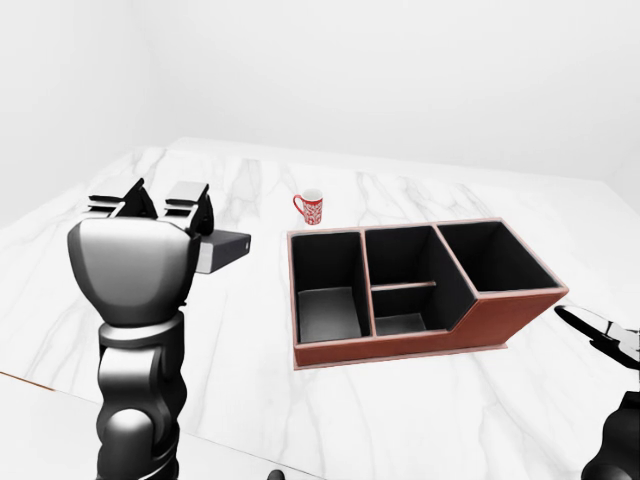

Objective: Pick up the book and place it in the left compartment of the caddy.

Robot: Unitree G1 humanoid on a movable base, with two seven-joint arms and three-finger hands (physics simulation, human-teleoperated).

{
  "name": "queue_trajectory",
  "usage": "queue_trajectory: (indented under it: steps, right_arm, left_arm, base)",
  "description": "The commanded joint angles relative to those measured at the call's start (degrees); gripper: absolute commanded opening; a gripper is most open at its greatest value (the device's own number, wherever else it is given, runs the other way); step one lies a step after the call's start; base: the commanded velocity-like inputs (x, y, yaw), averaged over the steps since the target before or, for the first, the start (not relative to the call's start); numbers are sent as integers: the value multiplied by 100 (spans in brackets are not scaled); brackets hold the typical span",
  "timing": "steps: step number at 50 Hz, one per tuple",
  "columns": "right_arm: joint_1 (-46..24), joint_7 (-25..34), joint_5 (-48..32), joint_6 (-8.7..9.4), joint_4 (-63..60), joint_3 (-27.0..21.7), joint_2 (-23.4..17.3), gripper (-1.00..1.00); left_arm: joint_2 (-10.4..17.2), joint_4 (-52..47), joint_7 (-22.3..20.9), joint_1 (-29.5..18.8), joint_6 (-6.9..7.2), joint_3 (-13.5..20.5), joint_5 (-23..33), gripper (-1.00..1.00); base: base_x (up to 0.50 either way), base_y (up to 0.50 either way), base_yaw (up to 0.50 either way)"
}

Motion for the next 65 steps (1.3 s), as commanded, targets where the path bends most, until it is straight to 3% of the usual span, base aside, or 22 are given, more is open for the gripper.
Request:
queue_trajectory:
  steps: [1, 21, 24, 33, 35, 43, 47, 64, 65]
  right_arm:
    - [9, 10, -14, 0, -7, -6, -3, 100]
    - [-19, 17, -60, 0, 56, 25, -4, 100]
    - [11, 2, -28, 0, -18, -4, -1, 100]
    - [18, -1, -30, 0, -11, -20, 9, 100]
    - [6, -9, -40, 0, 29, -20, 4, 100]
    - [-12, -21, -65, 0, 112, 18, -11, 100]
    - [-9, -15, -54, 0, 125, 15, -17, 100]
    - [-14, -23, -49, 0, 96, 25, -20, 100]
    - [-11, -22, -39, 0, 85, 21, -23, 100]
  left_arm:
    - [-225, -7, 30, -320, -82, -288, 58, -100]
    - [-584, 270, -394, -903, -248, -499, 268, -100]
    - [-649, 377, -434, -955, -360, -583, 172, -100]
    - [-762, 544, -445, -951, -438, -705, 173, -100]
    - [-771, 696, -443, -987, -544, -741, 89, -100]
    - [-857, 830, -481, -1048, -636, -815, 77, -100]
    - [-913, 968, -528, -1116, -757, -812, -138, -100]
    - [-1105, 1237, -713, -1301, -888, -911, -225, -100]
    - [-1088, 1345, -762, -1315, -952, -912, -261, -100]
  base:
    - [0, 0, 0]
    - [0, 0, 0]
    - [0, 0, 0]
    - [0, 0, 0]
    - [0, 0, 0]
    - [0, 0, 0]
    - [0, 0, 0]
    - [0, 0, 0]
    - [0, 0, 0]
